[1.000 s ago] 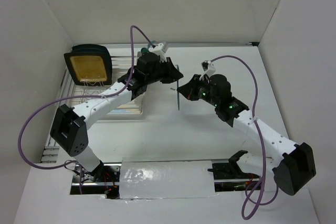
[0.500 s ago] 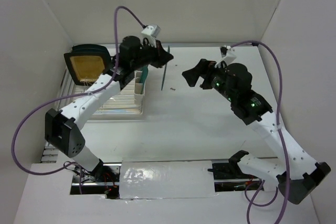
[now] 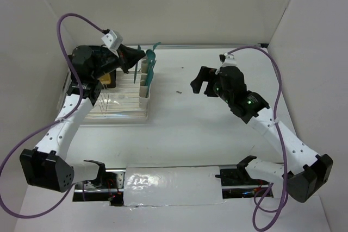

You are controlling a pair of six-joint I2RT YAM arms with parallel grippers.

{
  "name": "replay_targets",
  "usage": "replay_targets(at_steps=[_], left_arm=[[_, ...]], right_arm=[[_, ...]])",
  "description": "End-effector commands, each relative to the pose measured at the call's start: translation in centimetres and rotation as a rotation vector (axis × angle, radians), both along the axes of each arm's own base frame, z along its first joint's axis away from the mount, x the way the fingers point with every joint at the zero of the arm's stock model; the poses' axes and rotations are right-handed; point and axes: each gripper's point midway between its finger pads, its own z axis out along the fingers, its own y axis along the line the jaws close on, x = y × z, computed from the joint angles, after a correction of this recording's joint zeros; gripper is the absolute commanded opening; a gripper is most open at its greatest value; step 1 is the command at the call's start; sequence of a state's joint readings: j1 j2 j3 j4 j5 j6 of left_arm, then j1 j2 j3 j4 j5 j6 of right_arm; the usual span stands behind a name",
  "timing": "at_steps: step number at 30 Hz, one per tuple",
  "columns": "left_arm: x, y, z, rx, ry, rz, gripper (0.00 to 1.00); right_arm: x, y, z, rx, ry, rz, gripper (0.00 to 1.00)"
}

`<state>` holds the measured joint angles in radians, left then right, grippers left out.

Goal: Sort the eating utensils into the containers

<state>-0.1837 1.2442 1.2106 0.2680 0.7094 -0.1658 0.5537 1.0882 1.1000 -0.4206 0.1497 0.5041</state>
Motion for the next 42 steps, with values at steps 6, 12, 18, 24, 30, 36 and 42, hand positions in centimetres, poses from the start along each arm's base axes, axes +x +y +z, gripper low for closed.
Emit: replay_targets(at_steps=[6, 12, 18, 24, 30, 36, 42], left_arm=[[0.2, -0.5, -3.7, -0.006, 0.014, -0.131, 0.0], [0.6, -1.0, -5.5, -0.025, 0.06, -0.157, 0.0], [1.0, -1.4, -5.4, -0.033, 0.075, -0.181, 0.0], [1.2, -1.9, -5.8, -0.037, 0.08, -0.188, 0.0], [1.9, -2.3, -7.7, -0.039, 0.117, -0.169, 0.0], [1.6, -2.3, -8.9, -0.014, 0.113, -0.166, 0.11], [1.7, -1.4, -8.3, 0.0, 0.099, -0.097, 0.55]], right_arm=[[0.4, -1.5, -0.5, -0.029, -0.002, -0.08, 1.0], [0.8, -1.9, -1.7, -0.065, 0.027, -0.101, 1.0], [1.1, -1.6, -2.3, -0.077, 0.039, -0.091, 1.0], [1.4, -1.6, -2.9, -0.081, 0.049, -0.097, 1.0], [1.4, -1.7, -2.8, -0.077, 0.048, -0.093, 1.0], [1.3, -2.0, -2.8, -0.076, 0.052, -0.102, 1.0], [1.1, -2.3, -2.4, -0.077, 0.05, -0.104, 1.0]])
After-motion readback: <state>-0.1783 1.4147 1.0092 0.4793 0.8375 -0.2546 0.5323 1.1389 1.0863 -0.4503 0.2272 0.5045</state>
